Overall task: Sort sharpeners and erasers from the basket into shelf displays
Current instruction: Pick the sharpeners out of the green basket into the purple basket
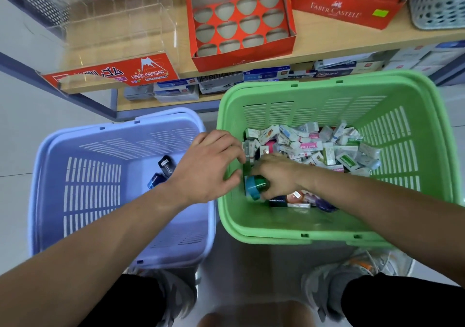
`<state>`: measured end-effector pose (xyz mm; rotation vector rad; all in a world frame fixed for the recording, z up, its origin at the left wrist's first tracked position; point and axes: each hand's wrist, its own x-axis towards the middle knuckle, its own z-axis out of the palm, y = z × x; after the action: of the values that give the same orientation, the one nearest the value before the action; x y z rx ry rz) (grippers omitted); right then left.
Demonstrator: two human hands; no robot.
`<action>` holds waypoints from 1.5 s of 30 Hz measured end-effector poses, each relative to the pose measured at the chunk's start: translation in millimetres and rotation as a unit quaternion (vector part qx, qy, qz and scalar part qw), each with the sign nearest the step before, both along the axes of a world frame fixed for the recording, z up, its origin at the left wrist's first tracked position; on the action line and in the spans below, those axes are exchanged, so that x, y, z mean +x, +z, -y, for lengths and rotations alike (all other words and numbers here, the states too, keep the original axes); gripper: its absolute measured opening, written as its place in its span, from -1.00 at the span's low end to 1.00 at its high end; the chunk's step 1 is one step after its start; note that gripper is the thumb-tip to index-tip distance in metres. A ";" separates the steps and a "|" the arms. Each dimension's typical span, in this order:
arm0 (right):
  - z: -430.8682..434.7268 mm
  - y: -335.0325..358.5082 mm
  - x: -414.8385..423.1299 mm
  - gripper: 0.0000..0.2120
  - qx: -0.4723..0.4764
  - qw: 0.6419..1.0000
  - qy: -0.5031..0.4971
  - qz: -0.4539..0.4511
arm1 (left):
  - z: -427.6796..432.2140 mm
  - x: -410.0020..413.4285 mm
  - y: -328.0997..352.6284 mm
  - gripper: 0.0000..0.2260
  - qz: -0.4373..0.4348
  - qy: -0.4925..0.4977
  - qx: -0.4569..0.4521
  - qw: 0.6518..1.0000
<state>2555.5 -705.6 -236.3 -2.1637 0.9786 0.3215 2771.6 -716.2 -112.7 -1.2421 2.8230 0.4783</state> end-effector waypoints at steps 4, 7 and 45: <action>18.4 70.7 -43.1 -0.62 0.105 0.984 -0.131 0.054 | 5.4 -9.1 21.7 -0.64 0.005 0.019 0.031 0.999; 20.4 121.5 -96.7 -0.67 0.099 0.975 -0.197 0.042 | 0.0 -33.5 37.8 -0.63 0.080 0.044 -0.010 0.996; -27.2 123.3 -195.4 -0.65 -0.059 0.948 -0.302 0.084 | -45.1 -150.4 -99.7 -0.71 0.042 0.116 0.511 0.851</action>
<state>2360.1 -678.5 -113.1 -1.8370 1.5194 -0.2182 2621.2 -671.1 -212.4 -1.2229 1.7712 1.5862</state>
